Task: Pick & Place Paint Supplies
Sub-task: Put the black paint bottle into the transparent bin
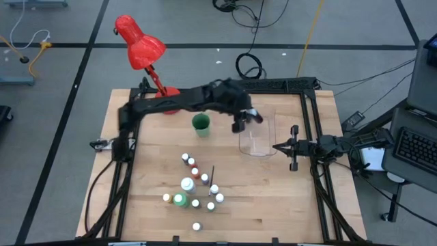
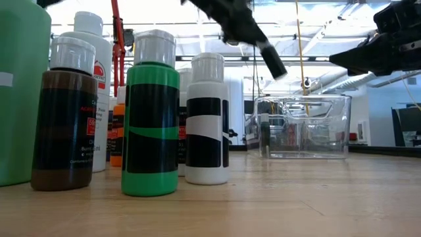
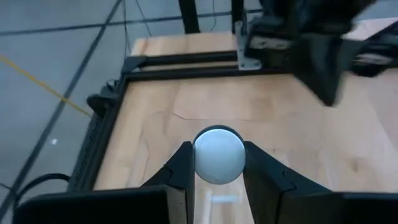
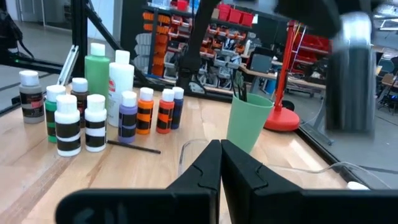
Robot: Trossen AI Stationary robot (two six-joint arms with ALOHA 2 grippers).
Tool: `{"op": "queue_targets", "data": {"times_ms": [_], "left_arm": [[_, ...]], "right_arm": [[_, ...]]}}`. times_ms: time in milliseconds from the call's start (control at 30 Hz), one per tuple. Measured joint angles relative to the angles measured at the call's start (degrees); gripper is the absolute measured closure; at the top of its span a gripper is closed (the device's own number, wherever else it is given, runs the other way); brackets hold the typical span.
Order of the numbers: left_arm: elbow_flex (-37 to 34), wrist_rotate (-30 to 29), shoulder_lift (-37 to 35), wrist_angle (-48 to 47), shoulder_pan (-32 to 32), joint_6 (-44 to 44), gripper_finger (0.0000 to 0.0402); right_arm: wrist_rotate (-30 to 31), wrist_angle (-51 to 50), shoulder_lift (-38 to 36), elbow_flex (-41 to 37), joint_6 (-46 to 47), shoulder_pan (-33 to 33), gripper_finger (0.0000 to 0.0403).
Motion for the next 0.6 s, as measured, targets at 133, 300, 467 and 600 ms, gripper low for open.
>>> {"op": "queue_targets", "data": {"times_ms": [133,300,467,600], "left_arm": [[9.08,1.31,8.42,-2.47,1.72,1.10,0.0314],[21.77,1.90,18.61,-8.48,3.11,3.68,0.0314],[20.92,1.55,20.40,-7.27,3.93,5.51,0.0314],[20.92,-3.59,20.72,-8.29,4.05,6.45,0.0314]], "right_arm": [[0.15,0.12,0.67,0.00,-0.93,0.02,0.0399],[0.05,0.20,0.82,0.01,-1.95,0.00,0.0399],[0.02,0.16,0.82,-0.01,-1.95,0.00,0.0399],[0.00,0.16,0.91,0.00,-2.54,0.01,0.0399]]}}
